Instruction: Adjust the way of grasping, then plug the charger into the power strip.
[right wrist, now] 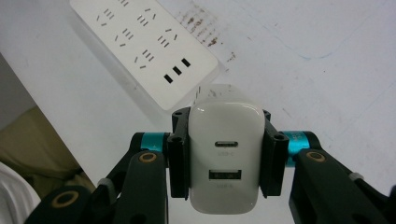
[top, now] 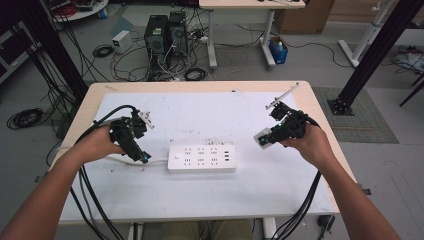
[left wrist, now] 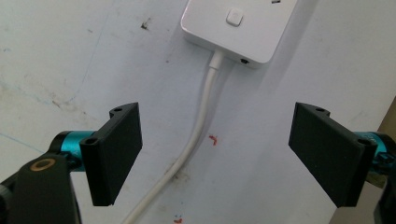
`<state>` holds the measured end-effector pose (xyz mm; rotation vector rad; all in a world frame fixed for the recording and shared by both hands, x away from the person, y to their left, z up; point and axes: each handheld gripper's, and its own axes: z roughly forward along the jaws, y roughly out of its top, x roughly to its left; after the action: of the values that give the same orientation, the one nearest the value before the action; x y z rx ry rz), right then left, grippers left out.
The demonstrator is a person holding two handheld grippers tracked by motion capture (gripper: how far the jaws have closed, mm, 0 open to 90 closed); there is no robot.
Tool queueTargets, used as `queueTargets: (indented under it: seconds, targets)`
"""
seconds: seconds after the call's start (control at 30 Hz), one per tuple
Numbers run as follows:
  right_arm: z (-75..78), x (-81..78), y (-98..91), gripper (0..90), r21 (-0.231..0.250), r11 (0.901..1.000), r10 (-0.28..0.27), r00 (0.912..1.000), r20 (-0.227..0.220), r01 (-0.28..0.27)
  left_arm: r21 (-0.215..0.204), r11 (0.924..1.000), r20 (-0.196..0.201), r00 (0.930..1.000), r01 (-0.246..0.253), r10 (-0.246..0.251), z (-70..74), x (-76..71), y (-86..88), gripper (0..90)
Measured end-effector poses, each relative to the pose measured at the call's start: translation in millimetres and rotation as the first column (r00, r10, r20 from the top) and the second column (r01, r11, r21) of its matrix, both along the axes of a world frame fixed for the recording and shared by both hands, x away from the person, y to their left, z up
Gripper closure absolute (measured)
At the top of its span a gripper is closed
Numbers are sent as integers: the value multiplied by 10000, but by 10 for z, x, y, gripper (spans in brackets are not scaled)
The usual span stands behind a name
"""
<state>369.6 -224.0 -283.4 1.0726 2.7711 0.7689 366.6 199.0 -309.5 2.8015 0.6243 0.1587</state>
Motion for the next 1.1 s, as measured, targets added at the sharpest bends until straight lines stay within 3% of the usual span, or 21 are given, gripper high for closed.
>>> queueTargets:
  seconds: [0.07, 0.2, 0.23, 0.4, 0.5, 0.6, 0.8, 0.97, 1.1]
  targets:
    - [8, -11, 14, 622, -161, 9998, 115, 9999, 17, -114, -26, 9999, -39, 9999, -106, 105, 6, -9, 11, 175]
    - [27, -31, 24, 622, -267, 9992, 298, 9995, 82, -296, 400, 9992, -89, 9999, -50, 54, 35, -4, 22, 175]
    - [44, -34, 21, 622, -180, 9990, 406, 9990, 183, -403, 244, 9994, -57, 9997, -230, 232, 30, -8, 22, 174]
    - [61, -20, 72, 621, -117, 9984, 561, 9982, 199, -559, 427, 9987, 5, 9996, -285, 285, 32, 0, 43, 174]
    - [69, -15, 116, 621, -164, 9973, 721, 9971, 255, -717, 427, 9986, -198, 9993, -309, 318, 28, 22, 76, 175]
    - [93, 1, 222, 622, -308, 9919, 1237, 9921, 214, -1230, 345, 9980, -410, 9977, -531, 545, 15, 46, 116, 175]
    - [83, 86, 446, 622, -825, 9781, 1920, 9814, 13, -1913, 729, 9965, -396, 9982, -413, 443, -25, 55, 165, 174]
    - [36, 184, 627, 622, -1061, 9655, 2374, 9713, -174, -2378, 697, 9961, -415, 9976, -532, 562, -84, 62, 203, 174]
    - [-24, 255, 778, 622, -1218, 9509, 2837, 9586, -234, -2844, 717, 9954, -453, 9967, -634, 667, -138, 65, 210, 175]
